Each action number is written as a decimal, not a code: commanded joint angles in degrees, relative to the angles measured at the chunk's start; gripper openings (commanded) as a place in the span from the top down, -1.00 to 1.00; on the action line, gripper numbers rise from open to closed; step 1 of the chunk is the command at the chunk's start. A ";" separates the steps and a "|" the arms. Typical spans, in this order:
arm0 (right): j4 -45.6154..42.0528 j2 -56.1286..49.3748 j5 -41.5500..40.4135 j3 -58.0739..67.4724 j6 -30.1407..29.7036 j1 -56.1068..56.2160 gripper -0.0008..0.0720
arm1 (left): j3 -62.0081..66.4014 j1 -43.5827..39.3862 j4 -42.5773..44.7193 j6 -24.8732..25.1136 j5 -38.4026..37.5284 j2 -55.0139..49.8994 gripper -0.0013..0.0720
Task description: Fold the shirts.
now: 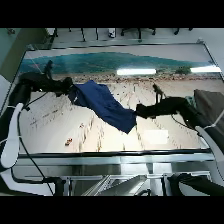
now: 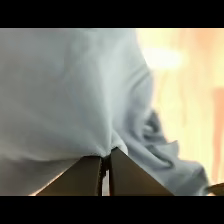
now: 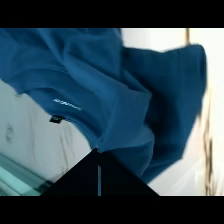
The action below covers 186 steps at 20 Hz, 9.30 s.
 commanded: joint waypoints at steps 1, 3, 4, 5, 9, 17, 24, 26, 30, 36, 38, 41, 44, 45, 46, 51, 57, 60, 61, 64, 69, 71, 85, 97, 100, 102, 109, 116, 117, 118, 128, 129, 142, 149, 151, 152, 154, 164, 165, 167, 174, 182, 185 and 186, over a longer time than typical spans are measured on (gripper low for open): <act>0.22 8.74 -0.83 12.92 -0.35 -1.95 0.94 | 2.89 1.46 -0.66 0.37 0.90 11.91 0.94; 0.17 14.73 -0.83 26.32 -3.69 -4.24 0.94 | 10.54 1.46 -0.61 0.37 0.70 19.74 0.94; -0.02 17.22 -0.85 33.07 -4.74 -5.09 0.94 | 15.91 1.46 -0.63 0.33 0.17 23.74 0.94; -0.48 19.74 -0.85 39.95 -5.88 -5.68 0.94 | 21.84 1.46 -0.55 0.33 -0.85 27.12 0.94; -9.44 26.47 -2.99 58.42 -6.08 -5.81 0.94 | 41.29 1.46 3.21 0.02 -8.76 36.48 0.94; -15.45 22.86 -15.47 57.13 -2.23 -5.75 0.94 | 21.03 1.46 6.36 -3.72 -17.59 36.87 0.94; -15.47 6.51 -5.44 27.96 -0.39 -5.57 0.94 | 16.15 -6.80 4.26 0.20 -19.54 0.79 0.94; -15.47 -0.76 1.81 20.04 -0.15 -5.88 0.94 | 19.67 -7.85 4.26 0.17 -20.41 -11.26 0.94; -12.72 -17.25 6.73 17.77 0.76 -8.39 0.94 | 32.52 -8.52 3.69 -0.24 -13.40 -31.12 0.94; -6.45 -23.52 7.50 21.18 -3.30 -12.13 0.94 | 32.37 -8.39 3.69 -0.20 -12.87 -33.51 0.61; -6.43 -23.52 6.54 23.06 -3.28 -13.42 0.94 | 31.85 -7.08 3.78 -0.63 -9.33 -30.29 -0.91; -6.45 -23.54 5.97 23.76 -3.30 -15.78 0.94 | 31.76 -2.08 4.96 -3.37 6.47 -24.00 -0.91; -6.54 -23.54 5.16 23.76 -3.91 -18.10 0.94 | 25.44 2.62 11.17 -9.97 23.04 -17.49 -0.90; -6.40 -23.54 4.61 23.76 -5.18 -18.56 0.94 | 20.65 3.48 13.46 -11.52 26.49 -14.91 -0.91; -6.45 -23.54 4.02 23.76 -5.53 -18.86 0.94 | 14.93 3.72 14.40 -12.28 27.54 -12.17 -0.91; -6.40 -23.54 3.13 23.76 -6.14 -19.15 0.94 | -21.33 -2.75 11.85 -12.76 13.16 2.34 -0.90; -6.38 -23.52 1.84 23.76 -6.23 -19.12 0.94 | -38.07 -11.61 2.84 -9.60 3.37 3.87 -0.90; -6.40 -23.52 1.46 23.76 -6.45 -19.12 0.94 | -38.64 -14.75 2.58 -9.60 -0.20 3.85 -0.90; -6.38 -23.52 1.22 23.76 -6.91 -19.12 0.94 | -38.12 -15.67 2.21 -9.64 -2.21 3.85 -0.90; -6.40 -23.39 0.42 23.76 -7.19 -19.17 0.94 | -33.55 -17.27 2.51 -9.62 -8.09 3.85 0.29; -10.23 -20.22 -5.62 22.75 -5.22 -19.08 0.94 | -22.62 -12.61 5.99 -7.91 -15.39 0.55 0.94; -14.27 -15.85 -7.43 17.55 -0.31 -19.08 0.94 | -16.02 -7.89 7.52 -6.93 -13.79 -3.58 0.94; -3.80 23.74 -0.81 -29.99 19.21 -11.06 0.94 | 31.21 3.54 15.26 -7.10 12.11 -31.19 0.46; -3.82 23.54 -0.35 -29.81 14.71 -11.06 0.94 | 7.65 9.53 6.58 3.04 23.37 -20.81 -0.90; -3.80 23.54 -0.15 -29.81 14.71 -11.06 0.94 | 3.74 8.13 5.29 4.96 18.34 -20.81 -0.90; -3.78 23.52 0.09 -29.81 14.71 -11.06 0.94 | 3.34 6.78 5.29 5.31 16.17 -20.85 -0.90; -3.39 23.54 0.24 -29.81 13.40 -11.06 0.94 | 3.39 2.82 5.84 5.27 18.62 -22.93 -0.63; -2.80 23.96 0.04 -25.29 11.89 -12.41 0.94 | 7.82 1.51 5.92 5.81 22.77 -23.17 0.94; -2.95 24.00 -0.28 -24.09 11.26 -13.77 0.94 | 8.48 1.64 5.99 5.42 23.30 -23.02 0.94; -2.97 24.02 -0.57 -22.97 10.40 -16.13 0.94 | 8.52 1.88 6.64 5.25 23.45 -22.56 0.94; -3.02 17.73 -1.68 -22.29 3.74 -29.99 -0.67 | -4.81 2.58 12.87 6.32 20.63 -13.42 0.94; -3.04 17.70 -2.89 -22.18 1.90 -30.62 -0.70 | -5.44 2.10 12.90 6.51 20.61 -13.00 0.94; -7.48 16.70 5.16 -33.38 3.39 -17.84 -0.03 | -6.49 1.46 12.83 6.56 20.65 -12.66 0.94; -5.05 14.25 13.42 -30.38 3.41 -17.88 -0.02 | -6.49 1.46 12.85 6.54 20.79 -12.66 0.94; -4.90 14.23 15.12 -29.42 3.41 -17.88 -0.02 | -6.49 1.46 12.85 6.54 20.68 -12.66 0.94; -4.90 14.23 15.45 -29.09 3.41 -17.88 -0.02 | -6.49 1.46 12.85 6.54 20.61 -12.66 0.94; -4.90 14.29 14.88 -28.59 3.39 -17.88 -0.02 | -6.49 1.46 12.85 6.54 20.65 -12.66 0.94; -4.46 12.79 16.96 -27.19 3.65 -17.97 0.00 | -6.49 1.49 12.87 6.56 20.55 -12.66 0.94; -4.46 11.96 16.76 -27.19 3.61 -17.94 0.22 | -6.49 1.49 12.90 6.58 20.26 -12.66 0.94; -3.56 10.75 16.50 -27.19 2.64 -17.66 0.93 | -6.47 1.46 12.46 6.99 19.56 -12.59 0.94; 2.78 29.92 -3.69 15.74 0.17 -27.76 0.94 | 8.52 8.98 -14.69 8.15 19.63 14.29 0.94; 2.58 30.99 -4.55 63.36 3.45 -45.27 0.94 | 40.19 25.16 -4.09 -3.23 -1.99 46.36 0.94; 4.09 31.12 -9.01 63.41 6.25 -45.27 0.94 | 38.93 25.99 -4.09 -4.04 1.40 47.06 0.94; 5.97 30.71 -11.69 63.01 6.21 -45.27 0.94 | 36.09 25.44 -5.84 -4.02 1.88 46.99 0.94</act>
